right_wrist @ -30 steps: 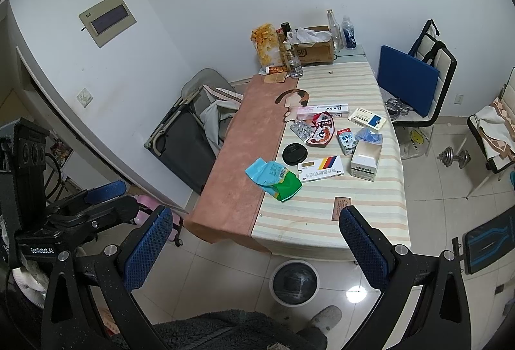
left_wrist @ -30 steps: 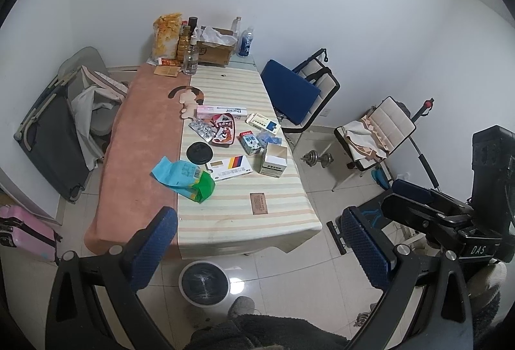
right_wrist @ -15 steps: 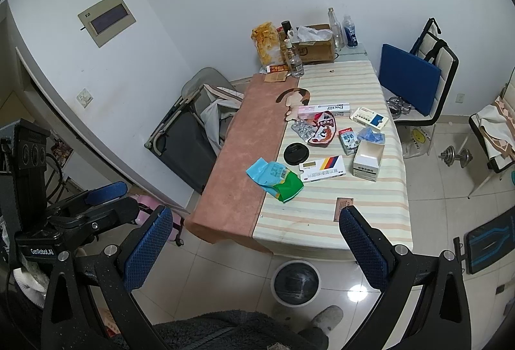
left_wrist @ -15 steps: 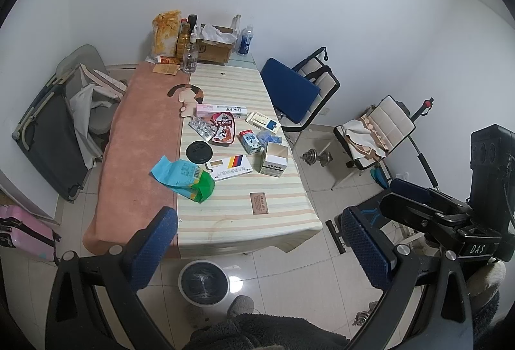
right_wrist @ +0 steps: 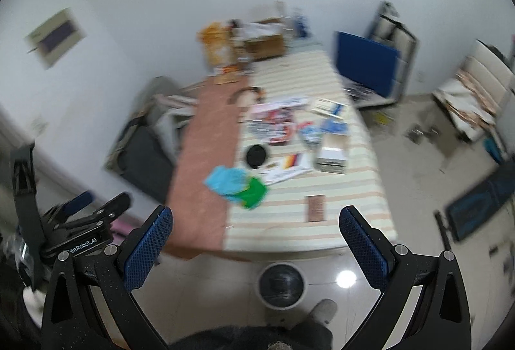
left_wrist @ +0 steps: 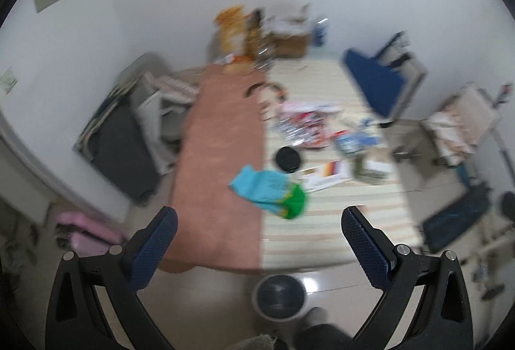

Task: Collect trash
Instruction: 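Grasp the blue-green snack bag with the left tool while the right tool grasps the white box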

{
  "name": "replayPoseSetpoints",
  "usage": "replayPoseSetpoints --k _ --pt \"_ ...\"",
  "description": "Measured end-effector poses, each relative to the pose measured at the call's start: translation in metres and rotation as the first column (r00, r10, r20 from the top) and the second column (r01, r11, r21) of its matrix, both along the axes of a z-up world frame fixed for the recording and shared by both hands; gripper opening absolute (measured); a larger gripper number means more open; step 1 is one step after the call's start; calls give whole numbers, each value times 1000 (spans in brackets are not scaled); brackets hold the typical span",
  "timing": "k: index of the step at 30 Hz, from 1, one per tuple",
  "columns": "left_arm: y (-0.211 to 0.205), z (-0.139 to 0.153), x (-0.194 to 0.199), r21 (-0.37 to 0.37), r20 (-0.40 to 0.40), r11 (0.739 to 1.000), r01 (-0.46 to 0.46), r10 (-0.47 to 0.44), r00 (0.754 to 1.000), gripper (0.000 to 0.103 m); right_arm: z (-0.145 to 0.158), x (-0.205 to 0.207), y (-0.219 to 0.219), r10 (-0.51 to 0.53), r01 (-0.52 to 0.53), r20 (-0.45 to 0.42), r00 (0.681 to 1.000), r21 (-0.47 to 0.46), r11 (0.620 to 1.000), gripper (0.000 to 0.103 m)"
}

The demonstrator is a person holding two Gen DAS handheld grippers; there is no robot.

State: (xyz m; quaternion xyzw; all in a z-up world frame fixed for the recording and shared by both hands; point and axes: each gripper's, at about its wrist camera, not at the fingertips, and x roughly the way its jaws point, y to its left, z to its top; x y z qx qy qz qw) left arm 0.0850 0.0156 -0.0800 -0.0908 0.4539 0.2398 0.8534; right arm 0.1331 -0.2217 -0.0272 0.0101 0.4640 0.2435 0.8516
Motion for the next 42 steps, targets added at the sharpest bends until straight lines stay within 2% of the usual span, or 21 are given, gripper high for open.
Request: replayPoseSetpoints --k 2,4,7,9,11,14,15,17,20,22,23,24,25,26,27,28,32,37,42 --pt "18 -35 20 -41 -67 997 -65 62 996 103 -32 37 0 -87 85 -64 994 -37 996 103" --pt "34 -71 41 -131 -144 982 -133 114 983 103 -65 75 -2 -152 142 -134 979 -80 987 103" --pt "58 -120 65 -237 -229 940 -246 192 954 103 -114 133 3 -212 186 -196 957 -145 972 103" --pt "76 -151 79 -292 -280 895 -336 256 925 103 -151 176 13 -228 189 -246 942 -169 967 103" --pt "93 -183 95 -361 -337 825 -434 318 886 103 -182 216 21 -230 181 -297 927 -183 966 103" --pt "111 -227 109 -456 -409 687 -566 403 819 103 -228 272 40 -234 166 -368 900 -206 964 103" --pt "115 -246 114 -483 -437 629 -609 430 790 103 -243 289 46 -234 160 -381 894 -216 963 103" --pt "121 -271 122 -523 -471 544 -656 457 754 101 -268 310 60 -231 142 -400 887 -239 960 103" --pt "125 -303 132 -554 -503 452 -699 488 714 82 -299 333 78 -210 96 -424 881 -274 957 103" --pt "124 -315 136 -569 -499 421 -707 507 703 59 -315 339 88 -196 66 -442 875 -292 954 103" --pt "124 -316 137 -587 -476 411 -698 522 708 51 -322 343 91 -191 54 -449 873 -300 952 103" --pt "122 -312 138 -611 -440 406 -680 540 718 30 -328 345 93 -187 44 -453 871 -308 950 103" --pt "121 -306 138 -605 -426 420 -677 547 720 23 -331 346 94 -178 35 -458 871 -305 952 103" --pt "119 -300 141 -583 -414 456 -673 545 729 21 -334 348 95 -169 26 -456 874 -303 953 101" --pt "117 -294 144 -569 -401 492 -659 533 745 13 -337 349 95 -162 19 -452 877 -304 952 95" --pt "116 -291 148 -553 -397 520 -650 522 755 12 -338 349 95 -158 13 -451 878 -307 952 82" --pt "110 -274 153 -482 -373 627 -612 486 790 7 -337 348 86 -136 10 -454 880 -268 963 75" --pt "95 -240 158 -329 -336 778 -536 434 836 4 -324 338 78 -101 -13 -425 900 -258 966 73" --pt "80 -221 139 -229 -307 858 -460 385 871 3 -301 317 73 -55 -38 -377 925 -233 972 72"
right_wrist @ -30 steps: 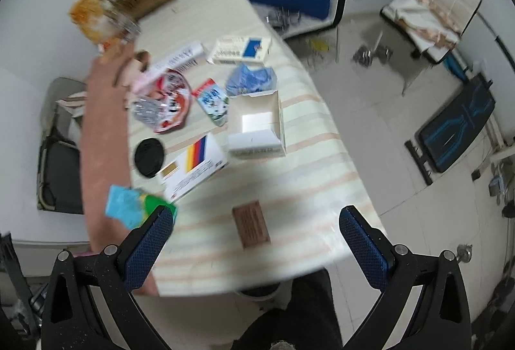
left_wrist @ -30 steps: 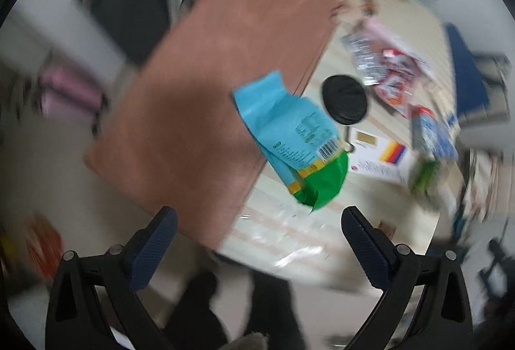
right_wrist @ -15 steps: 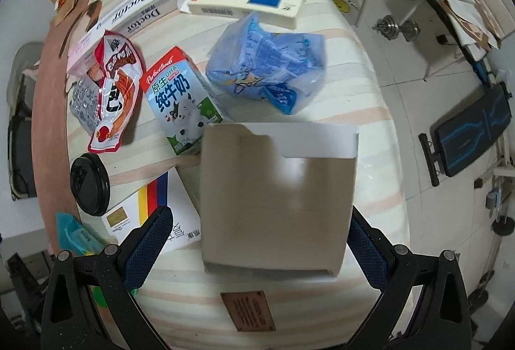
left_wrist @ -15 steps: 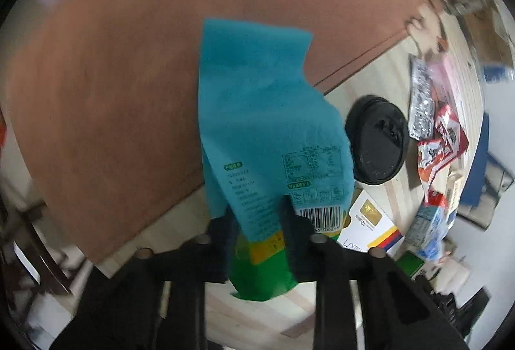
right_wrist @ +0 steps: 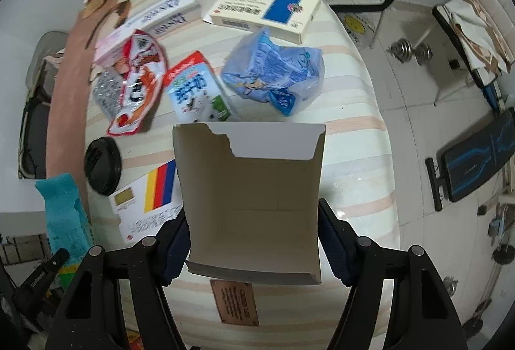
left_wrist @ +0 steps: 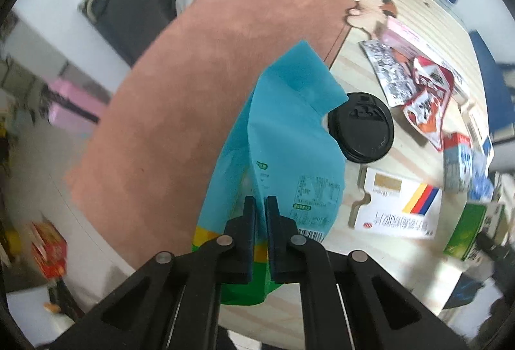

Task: Collect trash
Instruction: 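Grasp the blue-green snack bag with the left tool while the right tool grasps the white box, then carry the snack bag and white box to the bin and release both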

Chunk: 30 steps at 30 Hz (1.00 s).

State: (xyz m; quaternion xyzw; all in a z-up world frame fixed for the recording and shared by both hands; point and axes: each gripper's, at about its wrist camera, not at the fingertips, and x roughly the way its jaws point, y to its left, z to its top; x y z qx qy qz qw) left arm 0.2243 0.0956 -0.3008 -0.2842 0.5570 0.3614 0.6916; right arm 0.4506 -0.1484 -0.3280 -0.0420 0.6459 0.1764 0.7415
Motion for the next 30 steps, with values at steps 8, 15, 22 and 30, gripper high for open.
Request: replayPoseSetpoints --k 8,15,22,30 --pt "-18 22 -26 75 53 992 99 -103 993 3 40 -78 5 82 -78 157 984 -31 996 72" --pt "-39 45 -90 123 126 967 221 -237 963 3 62 -182 -11 46 -46 221 974 -4 999 72" --pt "-54 42 -173 46 160 952 304 -308 938 3 48 -307 -33 26 -35 183 983 46 998 73" --pt "-87 -21 -234 -133 94 936 327 -317 944 3 -31 -405 -57 37 -38 12 999 51 998 73"
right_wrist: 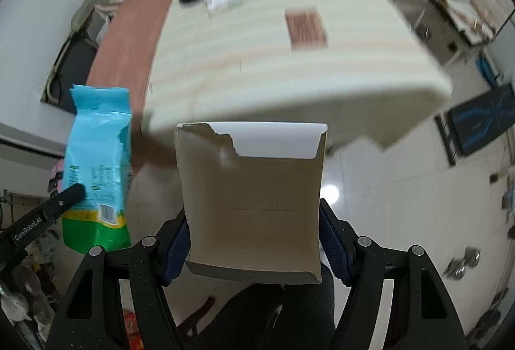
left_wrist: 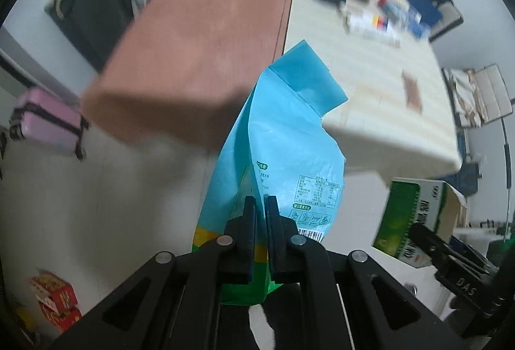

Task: Collect trash
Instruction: 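Carry the snack bag and white box to the bin and release both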

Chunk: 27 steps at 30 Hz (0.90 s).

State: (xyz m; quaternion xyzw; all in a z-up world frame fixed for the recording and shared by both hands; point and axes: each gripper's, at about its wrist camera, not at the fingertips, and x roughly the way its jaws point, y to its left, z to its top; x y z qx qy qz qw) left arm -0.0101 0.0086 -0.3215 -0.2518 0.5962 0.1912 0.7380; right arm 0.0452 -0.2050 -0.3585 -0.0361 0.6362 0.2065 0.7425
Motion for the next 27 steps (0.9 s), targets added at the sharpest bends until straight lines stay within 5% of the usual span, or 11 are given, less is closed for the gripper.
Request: replayPoseSetpoints --k 5,15,18,20,22,24,27 --pt "-10 -80 -13 -99 -82 994 -50 42 996 4 -85 -21 -20 -13 12 -104 995 -11 1000 73" --pt "-10 -322 19 -263 -233 960 -97 35 972 9 -302 1 -27 -23 21 -222 975 -14 1000 73" --pt "-8 -372 24 -263 -268 960 -94 21 963 12 -367 9 -19 -16 17 -261 965 2 1000 77" --pt "-5 -397 25 -244 -271 966 -86 17 962 32 -397 15 -19 -14 22 -287 958 23 999 81" --pt "-1 -408 22 -213 -260 974 -79 21 965 92 -422 21 -17 -8 20 -306 952 34 999 92" --pt "1 -414 16 -180 -245 980 -83 38 969 99 -437 21 -19 -8 22 -305 952 42 999 103" --pt "2 -414 11 -133 -250 988 -78 42 967 103 -444 20 -20 -9 12 -277 961 9 1000 103"
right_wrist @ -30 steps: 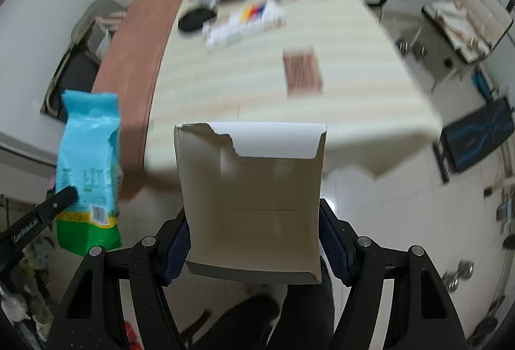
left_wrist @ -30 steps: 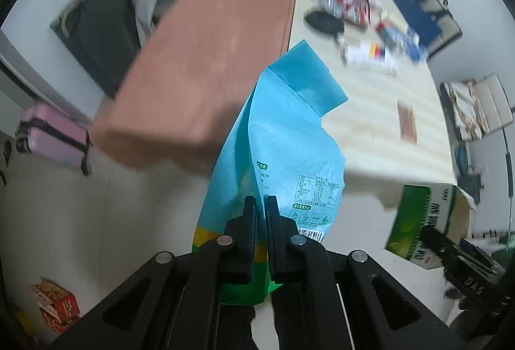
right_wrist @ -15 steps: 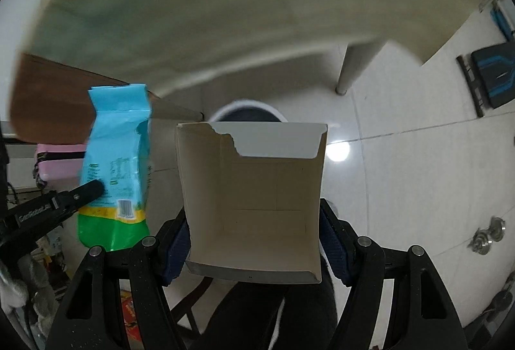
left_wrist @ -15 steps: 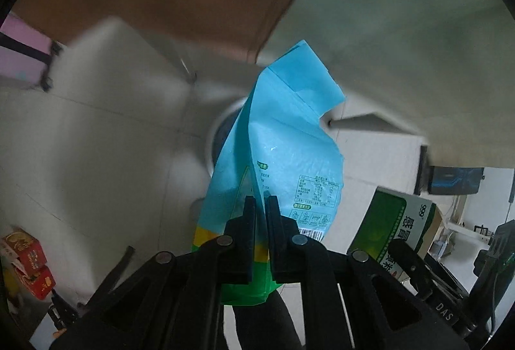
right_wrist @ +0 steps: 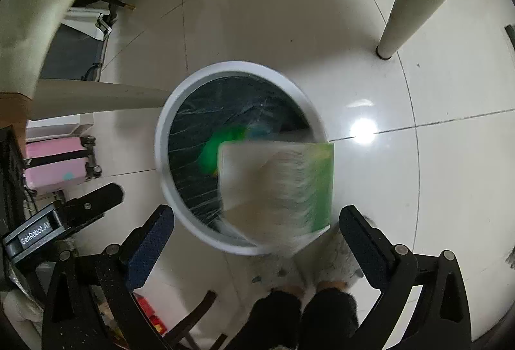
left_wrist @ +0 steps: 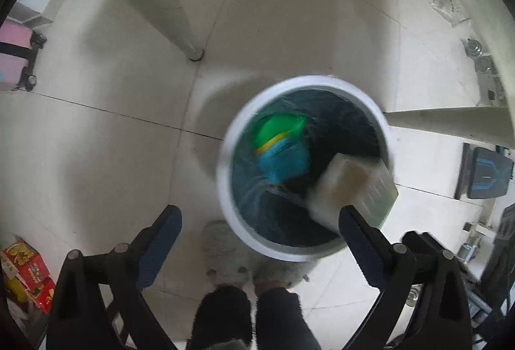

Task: Collect trash
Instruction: 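Carry the snack bag and white box to the bin and release both, then raise both tools from the bin back toward the table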

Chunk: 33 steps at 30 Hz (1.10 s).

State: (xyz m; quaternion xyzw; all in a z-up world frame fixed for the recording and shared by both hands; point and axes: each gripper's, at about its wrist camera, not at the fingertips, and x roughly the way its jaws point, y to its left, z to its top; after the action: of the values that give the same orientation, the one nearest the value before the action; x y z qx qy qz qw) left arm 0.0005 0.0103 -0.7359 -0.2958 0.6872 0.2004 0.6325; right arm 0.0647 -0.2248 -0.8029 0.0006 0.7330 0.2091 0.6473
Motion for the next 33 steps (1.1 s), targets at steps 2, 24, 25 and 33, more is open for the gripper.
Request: replayPoseSetpoints --k 2,24,25,33 --pt "4 8 -2 51 1 998 23 -23 1000 103 -3 -1 7 5 -4 23 1000 -42 999 103" --pt "-23 121 -38 223 -17 960 171 -172 985 103 125 -32 27 116 -74 151 982 -263 962 103" --pt "-25 131 -40 225 -16 959 174 -175 985 103 138 -35 27 118 -74 156 981 -261 963 103" --pt "-36 212 -59 204 15 963 175 -182 983 103 242 -53 26 140 -91 192 971 -244 966 103"
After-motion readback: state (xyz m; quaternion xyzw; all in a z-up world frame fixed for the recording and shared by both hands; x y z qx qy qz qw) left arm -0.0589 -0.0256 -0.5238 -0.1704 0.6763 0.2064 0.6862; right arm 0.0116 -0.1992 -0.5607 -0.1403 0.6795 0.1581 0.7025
